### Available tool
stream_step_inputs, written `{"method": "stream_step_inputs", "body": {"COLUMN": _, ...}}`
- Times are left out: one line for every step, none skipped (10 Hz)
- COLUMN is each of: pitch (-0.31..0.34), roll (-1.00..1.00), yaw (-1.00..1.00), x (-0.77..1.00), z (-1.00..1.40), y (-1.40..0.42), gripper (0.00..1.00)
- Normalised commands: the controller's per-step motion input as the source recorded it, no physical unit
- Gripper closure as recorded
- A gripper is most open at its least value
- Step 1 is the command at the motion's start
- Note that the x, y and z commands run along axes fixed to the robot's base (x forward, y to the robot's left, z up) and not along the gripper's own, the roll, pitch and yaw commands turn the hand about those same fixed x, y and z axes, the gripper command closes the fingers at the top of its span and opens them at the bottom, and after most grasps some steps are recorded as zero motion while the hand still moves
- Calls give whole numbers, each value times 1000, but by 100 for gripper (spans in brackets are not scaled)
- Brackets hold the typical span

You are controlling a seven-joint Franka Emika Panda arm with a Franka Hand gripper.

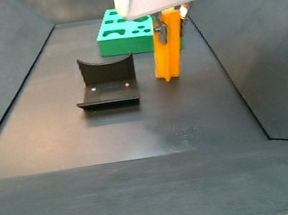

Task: Pick up the star object. Move up. Move to above the board. Insert the star object.
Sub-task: Pick up the star object, then move up, then move to above the board.

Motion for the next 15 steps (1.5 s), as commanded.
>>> {"method": "stream_step_inputs", "body": {"pitch": 0, "roll": 0, "yaw": 0, "x": 0, "z": 0, "y": 0, "gripper": 100}}
{"method": "stream_step_inputs", "body": {"pitch": 0, "roll": 0, "yaw": 0, "x": 0, "z": 0, "y": 0, "gripper": 100}}
{"method": "stream_step_inputs", "body": {"pitch": 0, "roll": 0, "yaw": 0, "x": 0, "z": 833, "y": 0, "gripper": 100}}
{"method": "stream_step_inputs", "body": {"pitch": 35, "roll": 1, "yaw": -37, "x": -38, "z": 816, "y": 67, "gripper": 100}}
{"method": "stream_step_inputs", "body": {"pitch": 56, "roll": -12, "yaw": -35, "x": -59, "z": 753, "y": 59, "gripper": 100}}
{"method": "stream_step_inputs", "body": {"pitch": 59, "roll": -61, "yaw": -31, "x": -35, "z": 540, "y": 21, "gripper": 100}}
{"method": "stream_step_inputs", "body": {"pitch": 55, "roll": -80, "yaw": -29, "x": -25, "z": 444, "y": 11, "gripper": 100}}
{"method": "stream_step_inputs", "body": {"pitch": 54, "roll": -114, "yaw": -25, "x": -11, "z": 248, "y": 4, "gripper": 100}}
{"method": "stream_step_inputs", "body": {"pitch": 291, "roll": 41, "yaw": -120, "x": -178, "z": 1000, "y": -466, "gripper": 100}}
{"method": "stream_step_inputs", "body": {"pitch": 283, "roll": 28, "yaw": -115, "x": -178, "z": 1000, "y": -482, "gripper": 100}}
{"method": "stream_step_inputs", "body": {"pitch": 223, "roll": 30, "yaw": -69, "x": -164, "z": 1000, "y": -430, "gripper": 100}}
{"method": "stream_step_inputs", "body": {"pitch": 149, "roll": -5, "yaw": -17, "x": -137, "z": 1000, "y": -366, "gripper": 100}}
{"method": "stream_step_inputs", "body": {"pitch": 113, "roll": -25, "yaw": 6, "x": -121, "z": 1000, "y": -332, "gripper": 100}}
{"method": "stream_step_inputs", "body": {"pitch": 85, "roll": -30, "yaw": 21, "x": -106, "z": 1000, "y": -290, "gripper": 100}}
{"method": "stream_step_inputs", "body": {"pitch": 73, "roll": -40, "yaw": 29, "x": -86, "z": 1000, "y": -255, "gripper": 100}}
